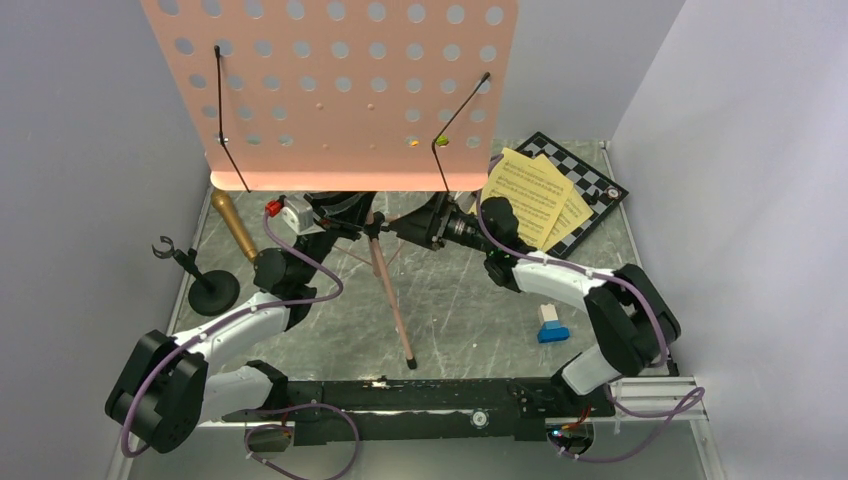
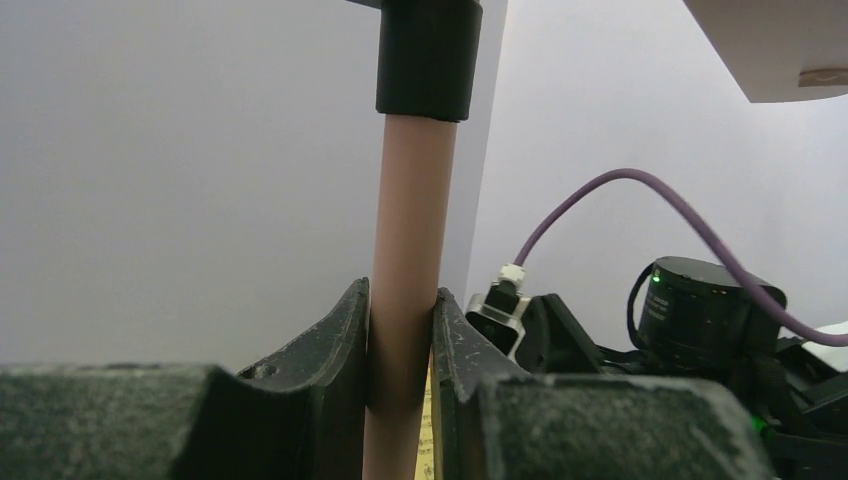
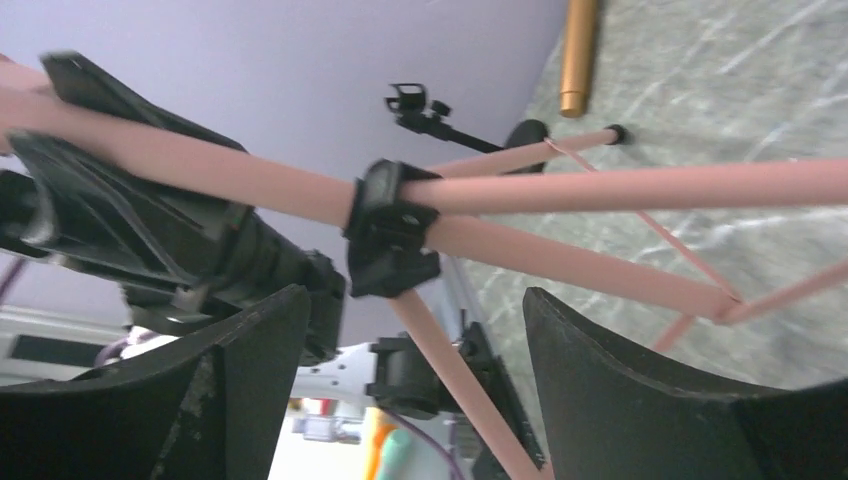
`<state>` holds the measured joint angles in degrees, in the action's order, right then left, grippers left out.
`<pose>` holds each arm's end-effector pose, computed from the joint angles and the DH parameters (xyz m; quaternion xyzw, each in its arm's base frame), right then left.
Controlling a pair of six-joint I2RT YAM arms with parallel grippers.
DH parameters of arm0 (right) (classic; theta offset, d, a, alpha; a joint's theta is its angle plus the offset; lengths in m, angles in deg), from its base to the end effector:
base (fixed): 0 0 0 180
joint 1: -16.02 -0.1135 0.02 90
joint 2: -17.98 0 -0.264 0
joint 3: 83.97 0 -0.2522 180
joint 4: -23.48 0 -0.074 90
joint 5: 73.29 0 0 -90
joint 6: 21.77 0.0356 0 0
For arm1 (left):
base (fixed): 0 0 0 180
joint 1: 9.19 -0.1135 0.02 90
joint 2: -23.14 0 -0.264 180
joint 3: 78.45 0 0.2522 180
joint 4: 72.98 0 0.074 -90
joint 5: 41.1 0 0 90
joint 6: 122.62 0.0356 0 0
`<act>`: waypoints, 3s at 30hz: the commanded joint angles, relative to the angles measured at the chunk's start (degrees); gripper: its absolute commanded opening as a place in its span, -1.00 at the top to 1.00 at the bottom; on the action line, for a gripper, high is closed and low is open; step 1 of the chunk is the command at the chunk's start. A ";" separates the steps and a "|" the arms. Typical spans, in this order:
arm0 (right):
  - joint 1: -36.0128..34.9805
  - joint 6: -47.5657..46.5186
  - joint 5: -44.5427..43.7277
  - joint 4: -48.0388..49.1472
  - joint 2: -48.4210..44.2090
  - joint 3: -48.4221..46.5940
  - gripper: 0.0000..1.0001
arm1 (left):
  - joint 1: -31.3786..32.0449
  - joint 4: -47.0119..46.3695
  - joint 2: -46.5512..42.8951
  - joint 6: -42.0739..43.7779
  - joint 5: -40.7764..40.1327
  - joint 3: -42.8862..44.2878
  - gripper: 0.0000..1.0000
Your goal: Pack up the instrument practice props
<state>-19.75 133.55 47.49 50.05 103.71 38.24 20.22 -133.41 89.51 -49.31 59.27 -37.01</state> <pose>0.2552 0.2063 0.2561 -0.0033 0.7143 0.6407 0.2814 0.1986 -0.1193 0.3124 0.1304 0.4443 -0.3847 0.7985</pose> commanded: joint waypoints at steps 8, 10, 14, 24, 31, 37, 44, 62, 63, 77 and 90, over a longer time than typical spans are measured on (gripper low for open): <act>-0.02 12.56 9.07 8.39 7.85 -8.56 -0.28 | 0.73 13.53 2.65 -5.75 -3.15 -4.34 1.00; -0.44 11.97 9.72 7.08 8.20 -9.72 -0.19 | 0.78 13.63 2.67 -5.64 -3.16 -4.39 1.00; -0.97 8.40 8.88 1.99 7.51 -11.09 0.10 | 0.95 13.71 2.51 -5.64 -3.16 -4.37 1.00; -0.99 -7.81 3.39 -5.89 5.12 -11.52 0.94 | 1.26 15.05 0.78 -6.24 -3.56 -5.16 1.00; -2.66 -27.15 -5.01 -15.14 0.48 -9.93 0.16 | 1.30 15.51 0.92 -6.90 -4.25 -5.57 1.00; -1.07 -30.13 -10.24 -14.27 -7.65 -1.59 -0.53 | 1.40 16.92 2.03 -7.08 -3.99 -5.11 1.00; -0.62 -36.03 -13.98 -5.44 -15.54 6.11 -0.63 | 4.09 13.58 7.99 -9.52 -6.30 -7.41 1.00; -0.53 -31.27 -5.95 30.65 -6.37 2.48 -0.72 | 11.86 11.63 10.74 -11.21 -13.76 -17.69 1.00; -0.57 -29.96 -5.06 31.35 -5.56 1.33 -0.72 | 12.16 11.31 11.31 -11.45 -13.65 -17.81 1.00; -0.83 -22.44 5.44 36.09 4.32 -12.99 -0.62 | 16.33 4.12 17.19 -15.56 -14.56 -22.05 1.00; -1.33 -16.19 10.68 40.66 12.05 -19.40 -0.45 | 16.62 4.02 16.25 -15.96 -14.60 -22.85 1.00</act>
<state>-20.60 116.77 57.74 87.06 116.76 21.01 33.40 -148.12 96.48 -56.08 42.02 -46.78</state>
